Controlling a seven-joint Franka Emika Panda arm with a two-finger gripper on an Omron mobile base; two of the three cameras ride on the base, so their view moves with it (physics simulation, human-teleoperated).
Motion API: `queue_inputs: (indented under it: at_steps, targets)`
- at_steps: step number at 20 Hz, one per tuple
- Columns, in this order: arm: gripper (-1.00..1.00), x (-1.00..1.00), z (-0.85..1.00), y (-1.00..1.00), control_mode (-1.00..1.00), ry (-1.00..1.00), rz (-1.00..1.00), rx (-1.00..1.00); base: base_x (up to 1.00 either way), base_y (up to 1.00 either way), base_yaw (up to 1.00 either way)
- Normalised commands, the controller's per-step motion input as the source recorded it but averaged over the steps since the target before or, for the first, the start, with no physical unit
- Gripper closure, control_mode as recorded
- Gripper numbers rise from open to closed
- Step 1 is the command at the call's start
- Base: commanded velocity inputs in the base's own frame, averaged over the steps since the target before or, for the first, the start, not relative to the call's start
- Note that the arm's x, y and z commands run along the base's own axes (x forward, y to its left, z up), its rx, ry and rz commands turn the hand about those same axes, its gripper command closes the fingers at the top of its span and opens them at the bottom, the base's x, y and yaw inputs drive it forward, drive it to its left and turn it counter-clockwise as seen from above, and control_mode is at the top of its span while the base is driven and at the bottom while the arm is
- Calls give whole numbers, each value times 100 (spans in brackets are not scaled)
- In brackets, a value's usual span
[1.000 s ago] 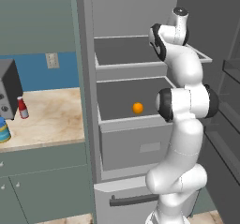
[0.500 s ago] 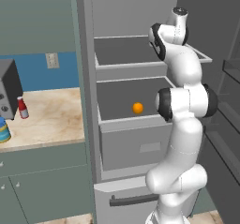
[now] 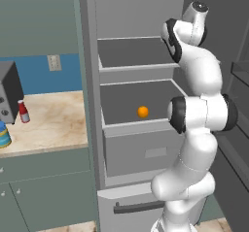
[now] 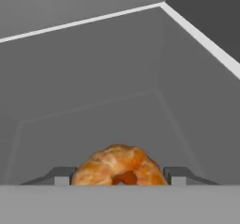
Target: Place the ketchup and mayonnaise from the counter to the top shelf of the fridge. If the existing items in the fridge are on the top shelf, move them to other shelves.
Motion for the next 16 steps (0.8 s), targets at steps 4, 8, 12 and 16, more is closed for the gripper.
queue_inputs:
  at_steps: [4, 8, 12, 16]
  targets:
    - [100, -99, 41, 0, -100, -56, 6, 0, 0, 0, 0]
    - [100, -100, 61, 1, -100, -41, 11, 0, 0, 0, 0]
    - [100, -100, 69, 0, -100, -22, 10, 0, 0, 0, 0]
    - [100, -100, 59, 1, -100, -3, 15, 0, 0, 0, 0]
